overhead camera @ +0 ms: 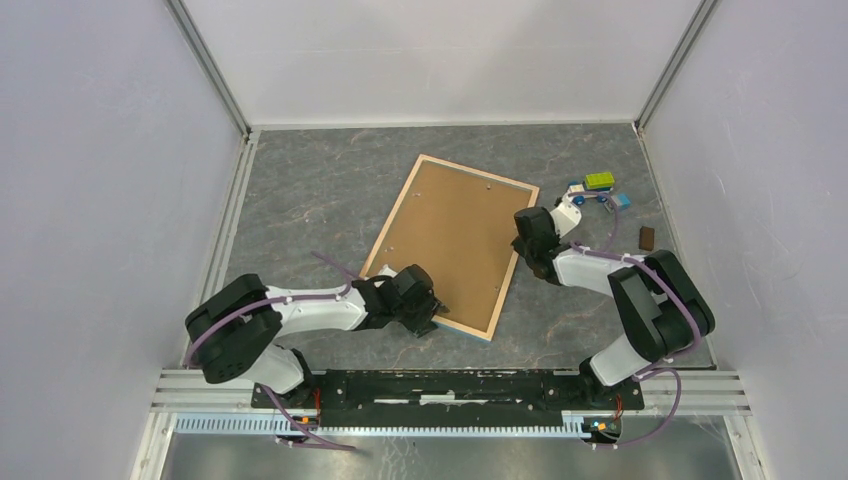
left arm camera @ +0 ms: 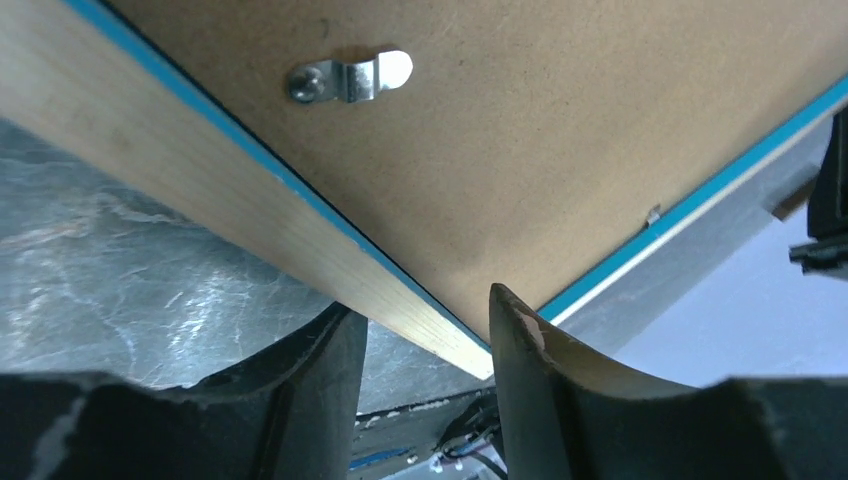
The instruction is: Put the photo into the frame
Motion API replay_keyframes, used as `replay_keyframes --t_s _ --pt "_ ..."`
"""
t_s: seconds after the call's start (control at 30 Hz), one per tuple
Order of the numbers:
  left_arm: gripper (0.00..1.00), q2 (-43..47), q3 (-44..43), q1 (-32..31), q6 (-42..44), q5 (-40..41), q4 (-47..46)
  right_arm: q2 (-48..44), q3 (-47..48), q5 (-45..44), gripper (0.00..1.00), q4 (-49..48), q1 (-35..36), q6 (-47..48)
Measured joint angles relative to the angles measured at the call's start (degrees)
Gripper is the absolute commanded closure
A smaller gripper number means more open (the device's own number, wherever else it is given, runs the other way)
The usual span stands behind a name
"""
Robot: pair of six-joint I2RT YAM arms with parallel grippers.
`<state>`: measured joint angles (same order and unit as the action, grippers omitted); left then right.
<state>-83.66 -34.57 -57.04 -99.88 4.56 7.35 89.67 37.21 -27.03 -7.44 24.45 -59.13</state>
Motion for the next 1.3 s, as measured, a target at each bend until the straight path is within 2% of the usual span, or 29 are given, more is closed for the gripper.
replay_keyframes --t_s 0.1,0.27,0.4,0.47,0.6,0.73,0.97,1.07,1.17,1.3 --pt "0.50 -0.85 -2.71 -0.11 -1.88 2.10 5.53 -0.11 0.28 -1.68 0.79 1.11 0.92 -0.42" --pt "0.73 -1.99 -3.85 0.76 -2.78 2.34 8.46 -1.77 0.31 -4.37 0.68 4.33 1.33 -0.42" --pt "0.78 -2.69 -4.31 2.36 -2.71 1.27 8.20 -8.98 -2.86 -6.86 0.52 2.36 1.38 4.59" --pt "0.82 -2.89 -4.66 2.75 -2.05 1.25 8.50 -13.42 -5.81 -7.23 0.39 -1.77 1.38 9.90" --pt "0.84 -3.08 -6.86 5.42 5.60 2.10 11.91 -17.84 -8.46 -6.75 0.22 -8.79 1.29 22.73" --pt "0.88 -2.75 -8.81 10.91 18.64 5.16 15.34 -17.68 -7.54 -4.98 0.15 -11.37 0.94 33.46" --pt "0.91 0.04 -9.05 22.05 42.01 10.91 19.58 -10.08 -0.44 5.75 0.12 -10.69 -2.89 42.75" --pt "0.97 0.22 -9.62 24.35 49.20 14.82 21.62 -3.23 5.97 10.08 0.08 -6.99 -4.13 44.33" --pt "0.97 -0.44 -10.43 24.59 53.35 18.27 23.26 4.68 15.19 11.96 0.06 -0.42 -4.74 44.68" --pt "0.97 -1.25 -11.13 24.61 56.43 20.11 23.91 19.21 36.09 12.28 0.06 11.32 -4.94 44.22"
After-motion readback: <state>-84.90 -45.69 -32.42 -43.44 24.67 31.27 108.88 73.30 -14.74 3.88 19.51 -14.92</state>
